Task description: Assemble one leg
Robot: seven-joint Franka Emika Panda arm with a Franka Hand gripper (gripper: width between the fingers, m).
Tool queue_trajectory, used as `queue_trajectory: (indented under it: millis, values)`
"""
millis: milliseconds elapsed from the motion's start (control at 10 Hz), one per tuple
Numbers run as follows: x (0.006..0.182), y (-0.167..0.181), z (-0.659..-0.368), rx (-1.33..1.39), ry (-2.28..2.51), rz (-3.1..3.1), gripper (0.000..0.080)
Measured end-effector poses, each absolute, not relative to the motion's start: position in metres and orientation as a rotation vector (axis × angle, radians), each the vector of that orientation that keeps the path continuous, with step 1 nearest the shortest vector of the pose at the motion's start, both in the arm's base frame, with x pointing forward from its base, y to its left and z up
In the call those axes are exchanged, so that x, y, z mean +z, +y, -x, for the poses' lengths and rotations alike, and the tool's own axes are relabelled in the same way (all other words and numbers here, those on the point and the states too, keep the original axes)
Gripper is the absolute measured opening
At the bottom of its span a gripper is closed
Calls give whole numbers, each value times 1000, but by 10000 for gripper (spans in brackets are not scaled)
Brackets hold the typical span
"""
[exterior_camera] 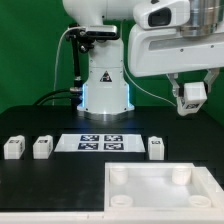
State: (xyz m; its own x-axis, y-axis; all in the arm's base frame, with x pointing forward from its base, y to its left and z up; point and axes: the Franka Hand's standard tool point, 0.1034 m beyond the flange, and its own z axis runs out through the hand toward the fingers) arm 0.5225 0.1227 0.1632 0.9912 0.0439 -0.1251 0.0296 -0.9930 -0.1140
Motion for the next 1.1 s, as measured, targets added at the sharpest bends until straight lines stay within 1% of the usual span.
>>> queue_trajectory:
  millis: [100,200,300,500,600,700,800,900,1000,1100]
  values:
    - [164,122,-522,82,-54,3029,291]
    - [164,120,-530,-99,-72,3025,291]
    - [166,112,-544,-202,-129,3020,291]
    - [183,92,-584,-503,-185,2996,291]
    - [193,95,-601,-708,-178,2957,291]
    - [195,101,-603,-785,-181,2935,291]
    - [198,96,-605,-948,-182,2898,291]
    - [196,93,-604,-1105,-167,2851,291]
    - [184,93,-599,-1075,-167,2862,291]
    - [183,93,-599,-1043,-171,2873,291]
